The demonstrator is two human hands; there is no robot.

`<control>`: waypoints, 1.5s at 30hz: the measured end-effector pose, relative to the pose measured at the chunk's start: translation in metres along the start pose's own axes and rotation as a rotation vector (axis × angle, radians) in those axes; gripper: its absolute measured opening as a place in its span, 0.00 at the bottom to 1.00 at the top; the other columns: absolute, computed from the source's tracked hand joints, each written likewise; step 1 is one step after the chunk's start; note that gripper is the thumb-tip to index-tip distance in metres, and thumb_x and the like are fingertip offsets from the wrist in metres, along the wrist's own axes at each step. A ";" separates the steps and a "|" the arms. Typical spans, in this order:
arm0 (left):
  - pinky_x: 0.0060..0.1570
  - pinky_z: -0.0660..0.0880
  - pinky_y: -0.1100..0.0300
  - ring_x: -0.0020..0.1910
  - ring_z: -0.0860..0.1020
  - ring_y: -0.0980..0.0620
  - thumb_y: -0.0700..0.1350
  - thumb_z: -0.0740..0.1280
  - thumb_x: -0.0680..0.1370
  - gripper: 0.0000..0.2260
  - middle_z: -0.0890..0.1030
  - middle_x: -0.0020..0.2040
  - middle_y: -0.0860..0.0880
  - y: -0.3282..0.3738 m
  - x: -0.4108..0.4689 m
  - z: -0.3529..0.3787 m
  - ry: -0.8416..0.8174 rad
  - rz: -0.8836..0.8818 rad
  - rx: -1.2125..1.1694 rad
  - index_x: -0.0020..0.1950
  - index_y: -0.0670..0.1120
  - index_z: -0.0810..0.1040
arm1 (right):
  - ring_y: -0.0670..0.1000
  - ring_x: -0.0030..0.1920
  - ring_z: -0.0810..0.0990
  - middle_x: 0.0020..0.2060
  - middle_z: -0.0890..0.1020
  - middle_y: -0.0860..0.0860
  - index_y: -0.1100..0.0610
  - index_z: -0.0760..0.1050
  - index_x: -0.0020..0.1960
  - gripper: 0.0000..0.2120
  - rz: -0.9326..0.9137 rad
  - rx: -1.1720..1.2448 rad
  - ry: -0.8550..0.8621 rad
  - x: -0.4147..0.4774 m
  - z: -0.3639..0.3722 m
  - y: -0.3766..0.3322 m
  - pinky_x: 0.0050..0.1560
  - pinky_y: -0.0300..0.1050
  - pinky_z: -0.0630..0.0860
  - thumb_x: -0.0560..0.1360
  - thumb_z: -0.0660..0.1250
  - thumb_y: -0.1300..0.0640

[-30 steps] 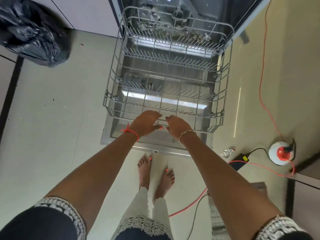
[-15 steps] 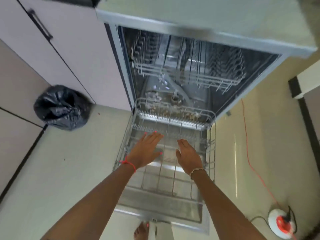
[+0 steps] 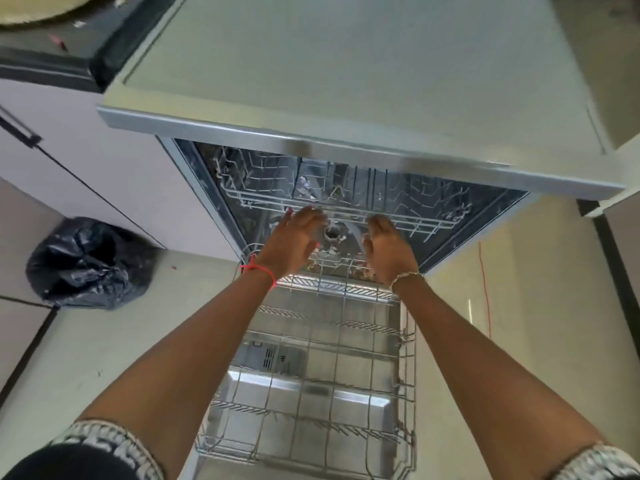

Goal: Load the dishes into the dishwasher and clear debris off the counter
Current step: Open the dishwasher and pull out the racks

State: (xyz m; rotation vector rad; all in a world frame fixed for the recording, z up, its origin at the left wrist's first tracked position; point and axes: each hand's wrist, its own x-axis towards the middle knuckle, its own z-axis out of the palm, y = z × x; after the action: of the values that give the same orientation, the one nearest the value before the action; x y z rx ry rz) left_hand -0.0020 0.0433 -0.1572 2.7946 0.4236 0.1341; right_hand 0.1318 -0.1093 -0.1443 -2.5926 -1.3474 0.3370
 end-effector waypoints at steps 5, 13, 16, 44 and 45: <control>0.73 0.49 0.51 0.73 0.60 0.47 0.35 0.59 0.79 0.23 0.64 0.73 0.45 -0.016 0.043 0.004 -0.014 -0.024 0.088 0.74 0.44 0.62 | 0.58 0.68 0.65 0.66 0.69 0.60 0.63 0.62 0.71 0.22 -0.046 -0.027 -0.023 0.051 0.000 0.019 0.70 0.50 0.63 0.79 0.58 0.58; 0.61 0.74 0.53 0.59 0.77 0.44 0.27 0.61 0.74 0.24 0.78 0.61 0.41 -0.023 0.057 0.012 0.035 -0.171 -0.128 0.66 0.46 0.74 | 0.58 0.59 0.77 0.60 0.78 0.59 0.56 0.73 0.65 0.17 0.070 0.129 -0.048 0.066 0.006 0.025 0.62 0.48 0.72 0.79 0.56 0.64; 0.59 0.75 0.51 0.58 0.78 0.44 0.29 0.61 0.76 0.20 0.79 0.60 0.40 -0.018 0.054 0.012 0.053 -0.192 -0.181 0.64 0.45 0.76 | 0.58 0.58 0.78 0.60 0.78 0.59 0.55 0.74 0.64 0.16 0.119 0.154 -0.049 0.064 0.009 0.025 0.63 0.48 0.72 0.79 0.57 0.64; 0.56 0.74 0.53 0.53 0.80 0.45 0.39 0.64 0.78 0.10 0.83 0.54 0.44 0.071 -0.198 0.017 -0.151 -0.239 -0.232 0.56 0.44 0.82 | 0.55 0.52 0.80 0.57 0.80 0.58 0.53 0.73 0.65 0.20 0.109 0.105 -0.161 -0.211 0.056 -0.056 0.58 0.47 0.76 0.78 0.55 0.68; 0.57 0.74 0.53 0.54 0.80 0.45 0.39 0.64 0.78 0.10 0.82 0.55 0.45 0.074 -0.210 0.018 -0.164 -0.234 -0.233 0.56 0.44 0.82 | 0.55 0.51 0.81 0.56 0.80 0.58 0.53 0.73 0.65 0.21 0.114 0.101 -0.167 -0.223 0.058 -0.061 0.58 0.46 0.76 0.78 0.55 0.69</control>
State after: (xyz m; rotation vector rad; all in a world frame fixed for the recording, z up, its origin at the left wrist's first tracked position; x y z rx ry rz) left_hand -0.1791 -0.0928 -0.1606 2.4830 0.6445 -0.0918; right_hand -0.0569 -0.2546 -0.1582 -2.6110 -1.1999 0.6361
